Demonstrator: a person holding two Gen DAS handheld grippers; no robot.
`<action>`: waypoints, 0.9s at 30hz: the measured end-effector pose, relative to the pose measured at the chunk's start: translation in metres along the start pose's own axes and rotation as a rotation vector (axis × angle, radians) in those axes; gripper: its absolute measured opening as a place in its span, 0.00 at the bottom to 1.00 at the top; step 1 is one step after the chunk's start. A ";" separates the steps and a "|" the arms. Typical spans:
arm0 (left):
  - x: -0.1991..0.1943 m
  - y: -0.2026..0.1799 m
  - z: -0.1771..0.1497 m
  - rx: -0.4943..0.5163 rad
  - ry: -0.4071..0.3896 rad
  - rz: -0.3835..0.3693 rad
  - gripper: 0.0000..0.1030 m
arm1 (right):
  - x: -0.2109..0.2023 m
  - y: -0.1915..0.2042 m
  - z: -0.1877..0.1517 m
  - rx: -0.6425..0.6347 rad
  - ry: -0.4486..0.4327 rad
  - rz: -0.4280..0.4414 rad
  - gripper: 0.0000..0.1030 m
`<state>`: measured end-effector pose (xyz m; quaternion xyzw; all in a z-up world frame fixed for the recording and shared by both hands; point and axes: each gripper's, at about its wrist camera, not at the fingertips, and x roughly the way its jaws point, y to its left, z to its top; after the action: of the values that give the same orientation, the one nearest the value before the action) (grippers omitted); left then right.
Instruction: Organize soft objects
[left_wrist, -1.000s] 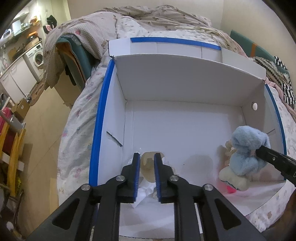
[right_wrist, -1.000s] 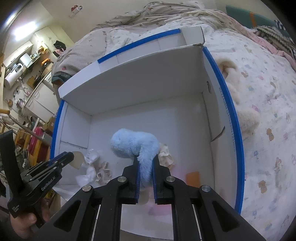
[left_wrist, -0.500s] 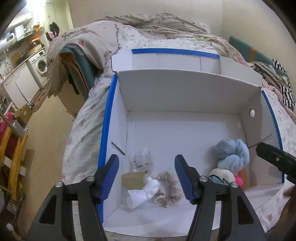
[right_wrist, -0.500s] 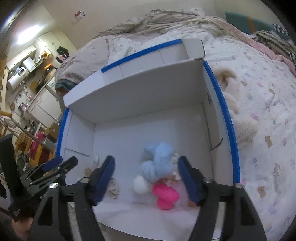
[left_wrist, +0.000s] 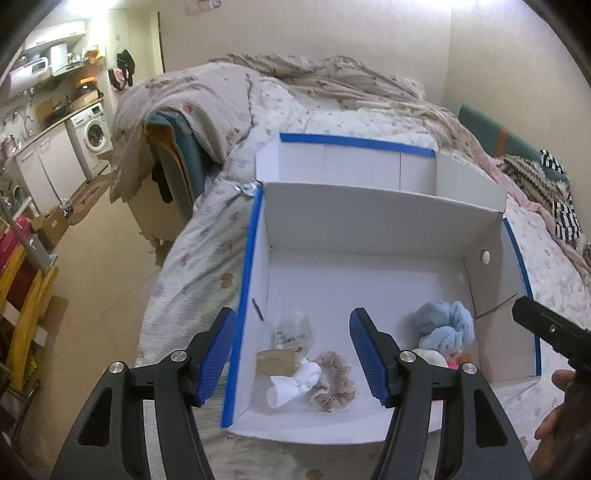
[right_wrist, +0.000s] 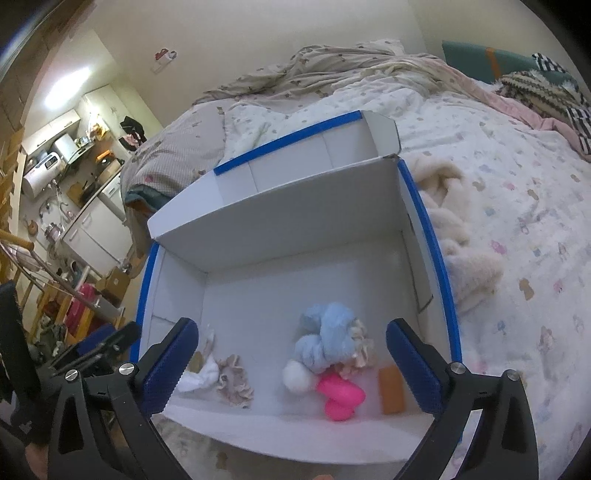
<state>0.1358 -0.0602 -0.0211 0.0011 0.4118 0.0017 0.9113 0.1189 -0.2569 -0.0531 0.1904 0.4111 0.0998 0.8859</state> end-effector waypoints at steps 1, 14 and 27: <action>-0.004 0.002 -0.001 0.001 -0.008 0.001 0.59 | -0.003 0.001 -0.003 -0.002 0.000 -0.004 1.00; -0.044 0.033 -0.047 0.010 -0.015 0.015 0.59 | -0.040 0.022 -0.051 -0.071 -0.006 -0.051 1.00; -0.054 0.058 -0.084 -0.087 0.061 0.023 0.59 | -0.039 0.025 -0.094 -0.031 0.097 -0.086 1.00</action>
<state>0.0372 -0.0025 -0.0358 -0.0339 0.4388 0.0301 0.8975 0.0213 -0.2232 -0.0714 0.1538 0.4598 0.0771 0.8712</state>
